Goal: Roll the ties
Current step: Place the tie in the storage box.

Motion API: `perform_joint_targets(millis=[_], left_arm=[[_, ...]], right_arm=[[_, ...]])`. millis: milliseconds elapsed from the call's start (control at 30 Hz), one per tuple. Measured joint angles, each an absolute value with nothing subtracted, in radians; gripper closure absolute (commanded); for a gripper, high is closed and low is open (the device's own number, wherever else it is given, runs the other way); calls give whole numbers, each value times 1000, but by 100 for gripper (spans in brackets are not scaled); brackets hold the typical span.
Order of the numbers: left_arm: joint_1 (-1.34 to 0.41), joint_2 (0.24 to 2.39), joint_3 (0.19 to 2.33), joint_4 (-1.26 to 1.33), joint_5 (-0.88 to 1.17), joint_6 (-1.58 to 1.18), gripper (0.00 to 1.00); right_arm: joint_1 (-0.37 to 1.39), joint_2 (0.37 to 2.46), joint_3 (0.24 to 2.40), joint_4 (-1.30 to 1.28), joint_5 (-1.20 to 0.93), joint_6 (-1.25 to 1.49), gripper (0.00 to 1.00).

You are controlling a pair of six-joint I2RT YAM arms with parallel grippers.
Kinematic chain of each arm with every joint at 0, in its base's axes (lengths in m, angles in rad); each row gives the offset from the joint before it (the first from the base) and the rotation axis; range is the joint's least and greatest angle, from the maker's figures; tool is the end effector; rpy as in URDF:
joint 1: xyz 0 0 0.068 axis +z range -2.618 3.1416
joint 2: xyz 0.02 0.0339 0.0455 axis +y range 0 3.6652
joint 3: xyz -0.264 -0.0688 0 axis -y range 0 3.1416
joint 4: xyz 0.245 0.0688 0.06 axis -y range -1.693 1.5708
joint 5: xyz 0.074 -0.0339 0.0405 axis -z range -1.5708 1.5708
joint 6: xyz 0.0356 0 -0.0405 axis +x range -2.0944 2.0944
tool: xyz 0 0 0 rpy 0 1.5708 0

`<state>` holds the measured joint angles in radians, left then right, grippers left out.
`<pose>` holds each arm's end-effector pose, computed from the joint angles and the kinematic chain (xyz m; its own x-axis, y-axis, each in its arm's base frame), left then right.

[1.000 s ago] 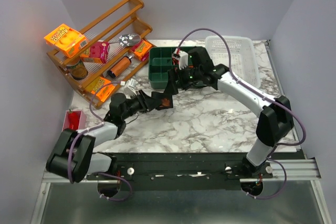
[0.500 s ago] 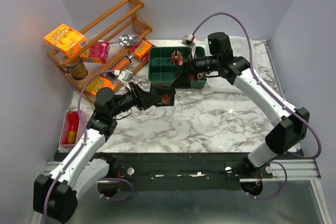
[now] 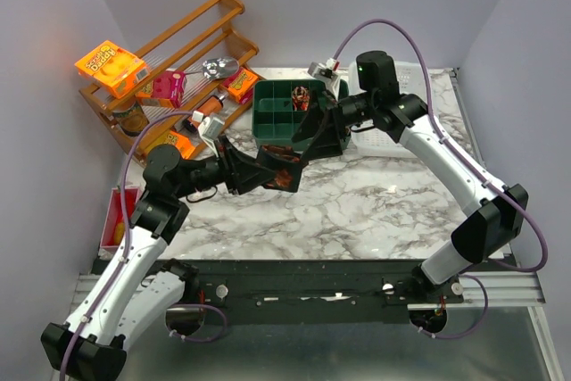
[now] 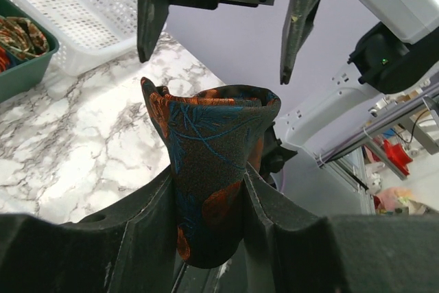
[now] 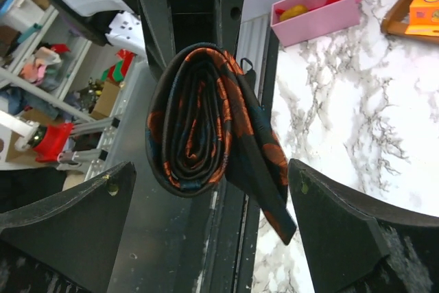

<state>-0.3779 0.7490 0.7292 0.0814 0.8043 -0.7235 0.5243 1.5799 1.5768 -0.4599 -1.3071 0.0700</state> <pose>0.1498 -0.0870 0.3545 -0.5689 -0.2682 -0.7774 0.7305 0.2693 -0.6275 0.2789 0.2010 0.3995 -0.4471 -0.2375 -0.8624 -0.8491 -0.1906 0.4927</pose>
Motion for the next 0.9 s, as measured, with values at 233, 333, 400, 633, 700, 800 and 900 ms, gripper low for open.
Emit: perform_joint_targets(millis=[233, 333, 400, 633, 700, 800, 900], left_arm=[[-402, 757, 764, 58, 822, -708, 55], [-406, 768, 765, 57, 825, -707, 57], [-407, 778, 764, 57, 825, -707, 57], [-408, 804, 764, 41, 827, -695, 57], [-408, 805, 764, 26, 827, -686, 57], [-409, 806, 764, 3, 823, -667, 57], [-409, 806, 764, -17, 814, -650, 57]], right_arm=[[537, 1579, 1554, -441, -1348, 80, 0], [558, 1579, 1526, -441, -1357, 82, 0], [569, 1579, 1508, -439, -1362, 82, 0], [587, 1578, 1438, -438, -1378, 82, 0], [587, 1575, 1418, -437, -1379, 82, 0], [588, 1570, 1395, -439, -1381, 81, 0], [590, 1561, 1385, -444, -1389, 76, 0]])
